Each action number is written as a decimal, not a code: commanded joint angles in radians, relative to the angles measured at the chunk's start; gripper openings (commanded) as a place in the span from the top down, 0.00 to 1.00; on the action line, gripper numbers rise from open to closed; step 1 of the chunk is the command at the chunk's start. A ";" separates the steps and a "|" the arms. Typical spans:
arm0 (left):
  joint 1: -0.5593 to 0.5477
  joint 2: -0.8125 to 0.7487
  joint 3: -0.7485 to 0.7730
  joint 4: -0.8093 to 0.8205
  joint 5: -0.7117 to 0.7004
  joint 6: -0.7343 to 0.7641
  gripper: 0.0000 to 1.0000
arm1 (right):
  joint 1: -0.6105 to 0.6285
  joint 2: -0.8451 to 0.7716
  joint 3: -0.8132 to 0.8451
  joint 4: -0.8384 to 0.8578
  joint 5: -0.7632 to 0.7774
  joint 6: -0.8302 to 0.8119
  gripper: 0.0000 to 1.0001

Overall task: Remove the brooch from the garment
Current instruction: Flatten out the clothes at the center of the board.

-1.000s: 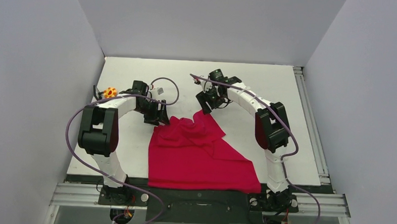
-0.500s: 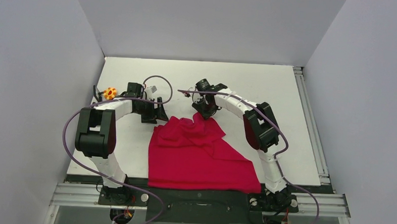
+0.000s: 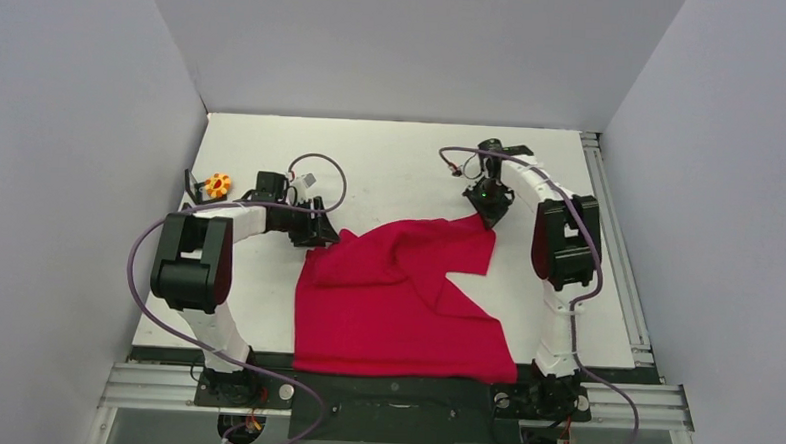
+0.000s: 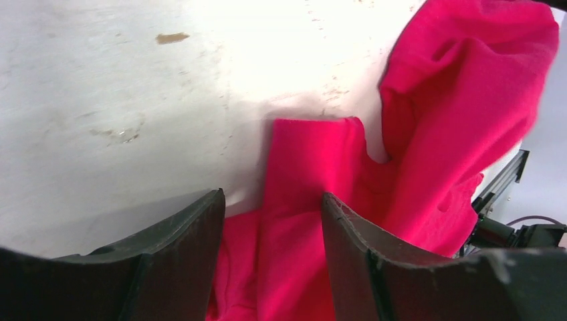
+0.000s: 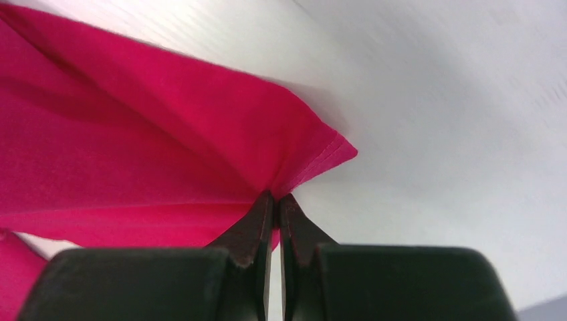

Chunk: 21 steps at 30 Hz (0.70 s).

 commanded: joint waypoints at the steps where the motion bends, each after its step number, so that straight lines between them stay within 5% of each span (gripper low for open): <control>1: -0.038 0.039 0.042 0.090 0.084 -0.030 0.46 | -0.063 -0.092 -0.008 -0.087 0.069 -0.067 1.00; 6: -0.076 0.113 0.079 0.161 0.113 -0.098 0.51 | -0.138 -0.099 -0.018 -0.118 0.087 -0.097 1.00; 11: -0.082 0.078 0.105 0.277 0.105 -0.128 0.97 | -0.151 -0.108 -0.015 -0.148 0.056 -0.120 1.00; 15: -0.092 -0.024 0.130 0.264 0.111 -0.055 1.00 | -0.151 -0.112 -0.010 -0.168 0.032 -0.130 1.00; 21: -0.211 -0.217 0.043 0.093 0.086 0.300 1.00 | -0.158 -0.119 -0.030 -0.186 0.022 -0.146 1.00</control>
